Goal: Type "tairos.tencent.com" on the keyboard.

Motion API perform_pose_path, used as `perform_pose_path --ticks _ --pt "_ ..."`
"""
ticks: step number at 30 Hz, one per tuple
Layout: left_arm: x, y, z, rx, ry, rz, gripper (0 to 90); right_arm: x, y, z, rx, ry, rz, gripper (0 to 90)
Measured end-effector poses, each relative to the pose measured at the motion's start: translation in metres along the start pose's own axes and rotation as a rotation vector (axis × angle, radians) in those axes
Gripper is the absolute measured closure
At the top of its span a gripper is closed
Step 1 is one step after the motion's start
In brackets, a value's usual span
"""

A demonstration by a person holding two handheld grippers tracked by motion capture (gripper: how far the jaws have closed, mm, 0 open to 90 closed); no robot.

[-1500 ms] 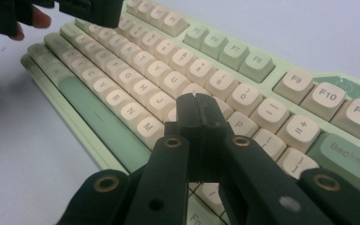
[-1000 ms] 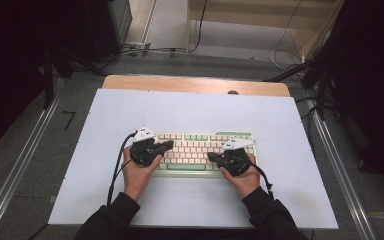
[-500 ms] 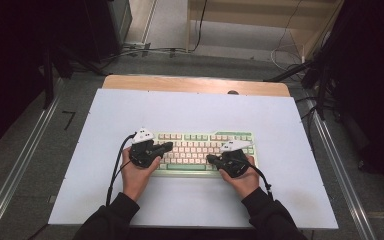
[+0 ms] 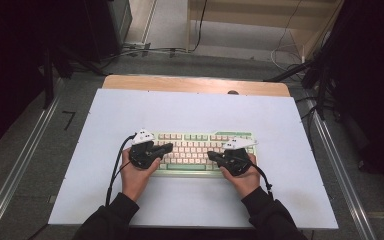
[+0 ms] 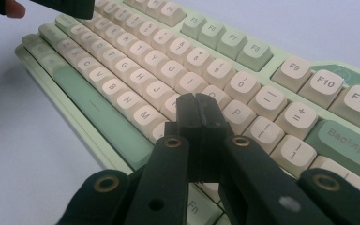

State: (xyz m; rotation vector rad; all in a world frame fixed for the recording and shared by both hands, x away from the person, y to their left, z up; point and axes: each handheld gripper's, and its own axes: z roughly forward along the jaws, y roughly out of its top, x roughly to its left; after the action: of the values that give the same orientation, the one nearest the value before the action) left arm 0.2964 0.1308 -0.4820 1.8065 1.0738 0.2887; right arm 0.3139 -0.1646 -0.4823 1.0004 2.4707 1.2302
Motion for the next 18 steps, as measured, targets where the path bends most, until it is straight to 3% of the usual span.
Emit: perform_pose_path --ticks 18 --pt "-0.0012 -0.0037 -0.0015 0.018 -0.005 0.009 90.0 0.0014 0.0062 0.0021 -0.014 0.009 0.002 88.3"
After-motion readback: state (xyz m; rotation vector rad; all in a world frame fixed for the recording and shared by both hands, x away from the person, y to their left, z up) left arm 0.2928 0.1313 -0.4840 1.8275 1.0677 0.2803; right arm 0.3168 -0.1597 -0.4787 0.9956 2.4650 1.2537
